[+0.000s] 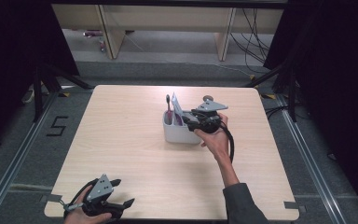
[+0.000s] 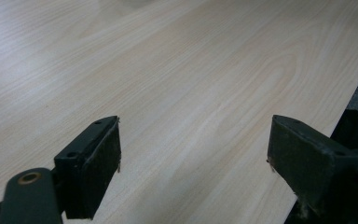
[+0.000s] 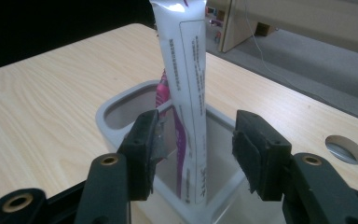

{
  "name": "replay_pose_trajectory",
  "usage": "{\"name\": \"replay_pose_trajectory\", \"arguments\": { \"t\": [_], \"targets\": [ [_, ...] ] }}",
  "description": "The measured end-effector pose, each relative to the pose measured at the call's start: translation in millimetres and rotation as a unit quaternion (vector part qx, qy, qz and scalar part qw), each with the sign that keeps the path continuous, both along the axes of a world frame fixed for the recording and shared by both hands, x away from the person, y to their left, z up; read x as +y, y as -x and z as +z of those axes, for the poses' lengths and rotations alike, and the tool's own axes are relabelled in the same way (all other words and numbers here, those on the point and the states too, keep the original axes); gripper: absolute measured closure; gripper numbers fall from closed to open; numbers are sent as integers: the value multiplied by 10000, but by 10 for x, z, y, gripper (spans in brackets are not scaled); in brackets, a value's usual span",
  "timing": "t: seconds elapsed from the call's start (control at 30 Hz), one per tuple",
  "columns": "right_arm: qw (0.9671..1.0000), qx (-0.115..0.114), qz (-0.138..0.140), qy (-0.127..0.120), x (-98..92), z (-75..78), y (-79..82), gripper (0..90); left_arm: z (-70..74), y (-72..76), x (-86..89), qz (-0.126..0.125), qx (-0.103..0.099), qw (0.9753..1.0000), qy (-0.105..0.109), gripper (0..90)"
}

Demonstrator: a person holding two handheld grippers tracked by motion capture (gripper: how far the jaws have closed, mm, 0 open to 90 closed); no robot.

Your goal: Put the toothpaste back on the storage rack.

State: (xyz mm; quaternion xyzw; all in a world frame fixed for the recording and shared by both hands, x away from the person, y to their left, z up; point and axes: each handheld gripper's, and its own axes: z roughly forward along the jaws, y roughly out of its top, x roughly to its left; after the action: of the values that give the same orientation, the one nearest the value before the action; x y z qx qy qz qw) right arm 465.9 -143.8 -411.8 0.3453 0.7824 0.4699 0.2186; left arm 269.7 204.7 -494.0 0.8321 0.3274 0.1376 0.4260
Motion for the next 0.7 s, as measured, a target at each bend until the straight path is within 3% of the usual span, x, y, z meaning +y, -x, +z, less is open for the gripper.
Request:
{"name": "replay_pose_trajectory", "arguments": {
  "t": [0.03, 0.13, 0.17, 0.23, 0.27, 0.3, 0.57, 0.6, 0.7],
  "targets": [
    [9999, -84, 13, -59, -33, -8, 19, 514, 0, 1, 1, -1, 0, 10000, -3, 168],
    [9998, 54, -31, -174, -119, -16, 113, 505, -11, 5, -6, 59, -38, 10000, 44, 168],
    [9998, 40, -15, -173, -144, -18, 146, 503, -3, -5, 15, 13, -63, 9999, -123, 168],
    [9997, 77, -16, -224, -176, -20, 235, 495, 5, -1, 21, 20, -40, 9999, -162, 168],
    [9997, 69, 22, -217, -198, -17, 272, 494, -9, 1, 11, 46, -46, 10000, -20, 168],
    [9996, 38, 43, -272, -208, -20, 305, 495, -4, 3, 12, 56, -20, 10000, -35, 168],
    [9994, 124, 234, -205, -227, -6, 471, 488, -2, 3, 17, 82, -9, 10000, 28, 168],
    [9992, 120, 310, -226, -229, -19, 469, 488, 8, -8, 44, 3, -38, 9999, -169, 168],
    [9995, 134, 235, -171, -242, -28, 510, 486, 3, 2, 23, 82, -42, 10000, -7, 168]
  ]
}}
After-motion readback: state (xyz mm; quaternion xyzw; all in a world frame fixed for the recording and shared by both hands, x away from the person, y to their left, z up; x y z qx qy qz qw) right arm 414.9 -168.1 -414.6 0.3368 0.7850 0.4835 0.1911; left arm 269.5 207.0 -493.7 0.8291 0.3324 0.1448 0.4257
